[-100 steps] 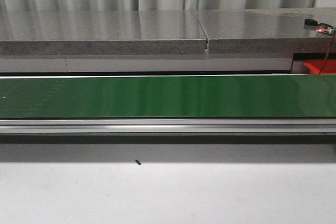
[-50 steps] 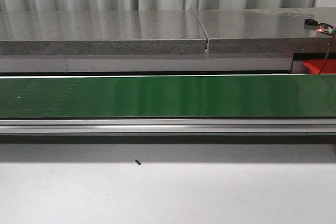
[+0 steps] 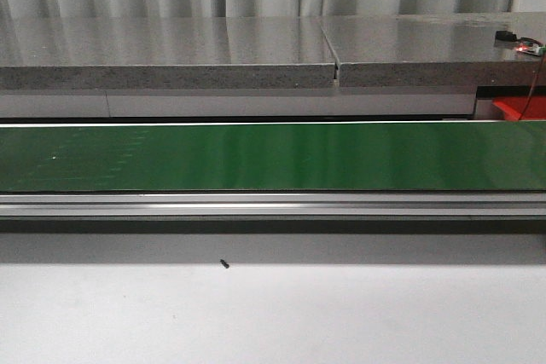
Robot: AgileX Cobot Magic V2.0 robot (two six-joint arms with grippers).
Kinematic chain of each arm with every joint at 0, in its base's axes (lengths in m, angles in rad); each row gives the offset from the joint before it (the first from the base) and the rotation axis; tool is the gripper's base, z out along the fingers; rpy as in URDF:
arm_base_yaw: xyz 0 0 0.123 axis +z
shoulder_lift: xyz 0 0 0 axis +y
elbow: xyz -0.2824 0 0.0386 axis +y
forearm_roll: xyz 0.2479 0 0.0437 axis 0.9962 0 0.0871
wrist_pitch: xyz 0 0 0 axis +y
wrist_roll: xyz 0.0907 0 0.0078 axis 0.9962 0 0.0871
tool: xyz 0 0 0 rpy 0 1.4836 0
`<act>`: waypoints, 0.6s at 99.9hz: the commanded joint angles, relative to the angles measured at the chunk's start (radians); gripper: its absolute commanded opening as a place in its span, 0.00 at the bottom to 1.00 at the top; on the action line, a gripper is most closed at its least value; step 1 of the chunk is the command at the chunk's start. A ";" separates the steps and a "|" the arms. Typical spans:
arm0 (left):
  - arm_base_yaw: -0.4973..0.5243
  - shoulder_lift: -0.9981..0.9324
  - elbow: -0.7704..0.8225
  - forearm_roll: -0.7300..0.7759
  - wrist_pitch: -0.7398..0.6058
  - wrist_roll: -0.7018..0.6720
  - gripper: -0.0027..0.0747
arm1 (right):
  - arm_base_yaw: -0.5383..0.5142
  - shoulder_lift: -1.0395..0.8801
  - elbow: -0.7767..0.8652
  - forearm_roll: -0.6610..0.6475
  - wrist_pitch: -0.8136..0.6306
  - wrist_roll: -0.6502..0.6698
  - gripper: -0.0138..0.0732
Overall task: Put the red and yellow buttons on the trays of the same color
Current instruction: 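Carry the red button onto the green belt and open the left gripper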
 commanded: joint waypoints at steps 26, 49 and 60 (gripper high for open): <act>-0.007 -0.036 -0.033 -0.089 -0.045 0.038 0.49 | 0.002 -0.015 -0.016 -0.005 -0.082 0.001 0.08; -0.007 -0.036 -0.033 -0.110 -0.055 0.038 0.73 | 0.002 -0.015 -0.016 -0.005 -0.082 0.001 0.08; -0.007 -0.036 -0.059 -0.110 -0.037 0.038 0.73 | 0.002 -0.015 -0.016 -0.005 -0.082 0.001 0.08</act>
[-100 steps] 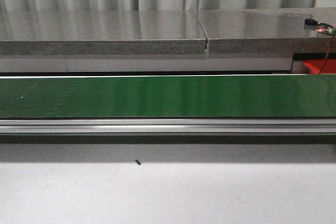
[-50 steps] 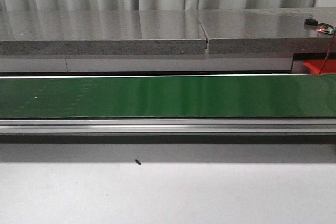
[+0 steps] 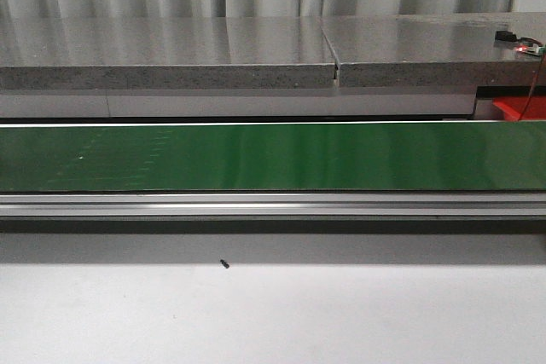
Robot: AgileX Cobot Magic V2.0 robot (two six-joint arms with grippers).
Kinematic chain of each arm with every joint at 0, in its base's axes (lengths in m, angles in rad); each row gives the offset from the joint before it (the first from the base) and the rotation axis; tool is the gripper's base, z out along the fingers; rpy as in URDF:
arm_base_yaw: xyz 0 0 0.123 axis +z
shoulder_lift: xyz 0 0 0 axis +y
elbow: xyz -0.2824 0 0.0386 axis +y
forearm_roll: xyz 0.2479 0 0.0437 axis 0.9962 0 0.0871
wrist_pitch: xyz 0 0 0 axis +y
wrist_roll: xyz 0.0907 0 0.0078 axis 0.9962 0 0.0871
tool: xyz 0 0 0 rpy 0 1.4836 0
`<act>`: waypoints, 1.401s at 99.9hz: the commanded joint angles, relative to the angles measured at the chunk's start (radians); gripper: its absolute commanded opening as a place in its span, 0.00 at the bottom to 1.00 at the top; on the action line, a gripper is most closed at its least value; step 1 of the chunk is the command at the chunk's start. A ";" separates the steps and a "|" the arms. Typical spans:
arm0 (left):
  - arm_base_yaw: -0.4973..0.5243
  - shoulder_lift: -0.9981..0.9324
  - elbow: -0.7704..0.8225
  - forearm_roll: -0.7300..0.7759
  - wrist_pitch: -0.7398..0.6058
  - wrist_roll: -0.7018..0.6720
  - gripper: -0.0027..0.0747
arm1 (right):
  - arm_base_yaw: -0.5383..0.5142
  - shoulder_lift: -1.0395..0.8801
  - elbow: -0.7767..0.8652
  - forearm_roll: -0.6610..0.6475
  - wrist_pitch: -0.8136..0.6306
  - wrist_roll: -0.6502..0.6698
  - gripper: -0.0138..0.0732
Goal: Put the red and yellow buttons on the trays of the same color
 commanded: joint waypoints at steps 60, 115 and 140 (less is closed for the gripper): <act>0.081 -0.246 -0.107 0.043 -0.008 -0.111 0.73 | 0.002 -0.015 -0.016 -0.005 -0.082 0.001 0.08; 0.548 -0.488 0.233 0.082 -0.112 -0.201 0.73 | 0.002 -0.015 -0.016 -0.005 -0.082 0.001 0.08; 0.567 -0.468 0.314 0.159 -0.242 -0.252 0.72 | 0.002 -0.015 -0.016 -0.005 -0.082 0.001 0.08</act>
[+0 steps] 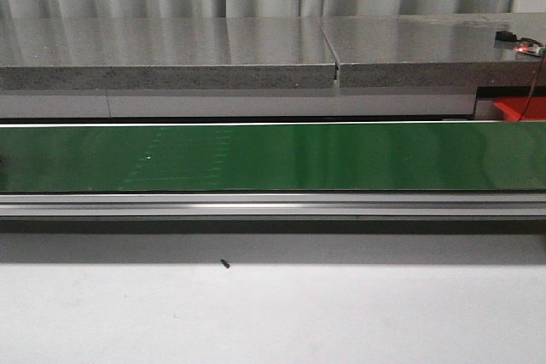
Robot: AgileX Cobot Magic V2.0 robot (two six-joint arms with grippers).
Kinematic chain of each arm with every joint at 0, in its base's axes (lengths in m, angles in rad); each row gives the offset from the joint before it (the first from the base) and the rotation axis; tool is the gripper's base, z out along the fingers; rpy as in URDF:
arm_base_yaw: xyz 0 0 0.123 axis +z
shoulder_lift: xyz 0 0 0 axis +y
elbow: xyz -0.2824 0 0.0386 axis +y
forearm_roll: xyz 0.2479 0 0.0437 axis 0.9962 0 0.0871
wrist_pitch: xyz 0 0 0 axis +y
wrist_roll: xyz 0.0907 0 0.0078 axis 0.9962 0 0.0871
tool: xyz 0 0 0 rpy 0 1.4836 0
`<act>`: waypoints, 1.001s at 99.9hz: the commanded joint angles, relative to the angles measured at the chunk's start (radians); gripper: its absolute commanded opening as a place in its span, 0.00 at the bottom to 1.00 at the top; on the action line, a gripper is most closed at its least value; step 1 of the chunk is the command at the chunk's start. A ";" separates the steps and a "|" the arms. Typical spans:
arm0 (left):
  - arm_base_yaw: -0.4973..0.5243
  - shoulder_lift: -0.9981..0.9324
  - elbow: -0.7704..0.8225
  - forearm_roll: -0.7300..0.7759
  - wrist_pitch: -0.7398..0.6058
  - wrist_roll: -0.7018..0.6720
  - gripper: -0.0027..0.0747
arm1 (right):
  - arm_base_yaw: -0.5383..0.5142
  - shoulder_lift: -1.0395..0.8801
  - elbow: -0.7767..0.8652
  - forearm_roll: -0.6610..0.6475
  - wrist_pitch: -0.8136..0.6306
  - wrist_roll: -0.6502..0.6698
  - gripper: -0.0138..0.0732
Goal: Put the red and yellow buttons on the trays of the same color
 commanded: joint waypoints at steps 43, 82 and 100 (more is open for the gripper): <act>0.004 0.205 -0.062 0.092 -0.091 -0.076 0.72 | 0.002 -0.015 -0.016 -0.005 -0.082 0.001 0.08; 0.004 0.371 -0.218 0.139 0.009 -0.074 0.72 | 0.002 -0.015 -0.016 -0.005 -0.082 0.001 0.08; 0.004 0.415 -0.218 0.142 0.004 -0.074 0.72 | 0.002 -0.015 -0.016 -0.005 -0.082 0.001 0.08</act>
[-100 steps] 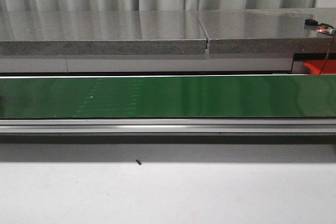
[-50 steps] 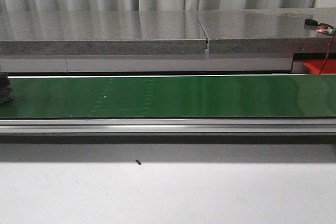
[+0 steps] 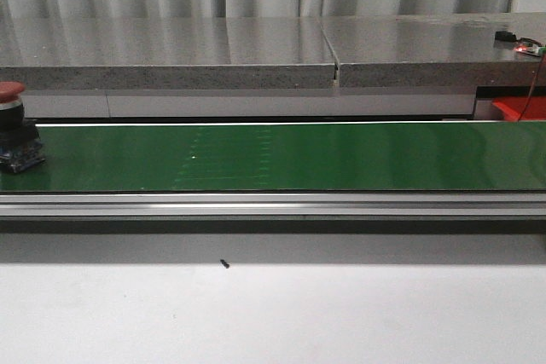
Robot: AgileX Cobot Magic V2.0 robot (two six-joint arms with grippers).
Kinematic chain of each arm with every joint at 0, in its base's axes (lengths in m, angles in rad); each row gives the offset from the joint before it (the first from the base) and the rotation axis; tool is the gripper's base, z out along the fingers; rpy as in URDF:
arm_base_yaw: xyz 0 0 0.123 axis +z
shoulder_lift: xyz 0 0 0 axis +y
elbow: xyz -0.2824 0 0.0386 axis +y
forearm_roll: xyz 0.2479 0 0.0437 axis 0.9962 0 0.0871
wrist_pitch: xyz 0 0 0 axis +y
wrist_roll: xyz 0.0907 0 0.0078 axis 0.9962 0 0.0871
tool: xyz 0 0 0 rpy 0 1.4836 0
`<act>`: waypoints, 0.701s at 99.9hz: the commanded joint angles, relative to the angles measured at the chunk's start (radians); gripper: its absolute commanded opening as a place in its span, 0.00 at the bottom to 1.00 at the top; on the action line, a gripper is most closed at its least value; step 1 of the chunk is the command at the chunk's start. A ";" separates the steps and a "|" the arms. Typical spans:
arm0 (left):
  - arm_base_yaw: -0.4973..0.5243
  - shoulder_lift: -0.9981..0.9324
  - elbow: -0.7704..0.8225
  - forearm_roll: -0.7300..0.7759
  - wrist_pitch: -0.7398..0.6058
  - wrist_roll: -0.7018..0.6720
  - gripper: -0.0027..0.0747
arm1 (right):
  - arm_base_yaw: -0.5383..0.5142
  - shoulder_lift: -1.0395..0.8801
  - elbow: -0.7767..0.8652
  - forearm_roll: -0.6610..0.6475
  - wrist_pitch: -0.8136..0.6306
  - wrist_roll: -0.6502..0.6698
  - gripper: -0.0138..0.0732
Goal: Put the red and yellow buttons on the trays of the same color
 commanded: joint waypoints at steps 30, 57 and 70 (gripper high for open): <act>0.004 0.056 -0.032 0.010 -0.071 -0.012 0.72 | 0.002 -0.015 -0.016 -0.005 -0.082 0.001 0.08; 0.004 0.102 -0.032 0.008 -0.103 -0.012 0.72 | 0.002 -0.015 -0.016 -0.005 -0.082 0.001 0.08; 0.004 0.108 -0.032 0.006 -0.119 -0.012 0.72 | 0.002 -0.015 -0.016 -0.005 -0.082 0.001 0.08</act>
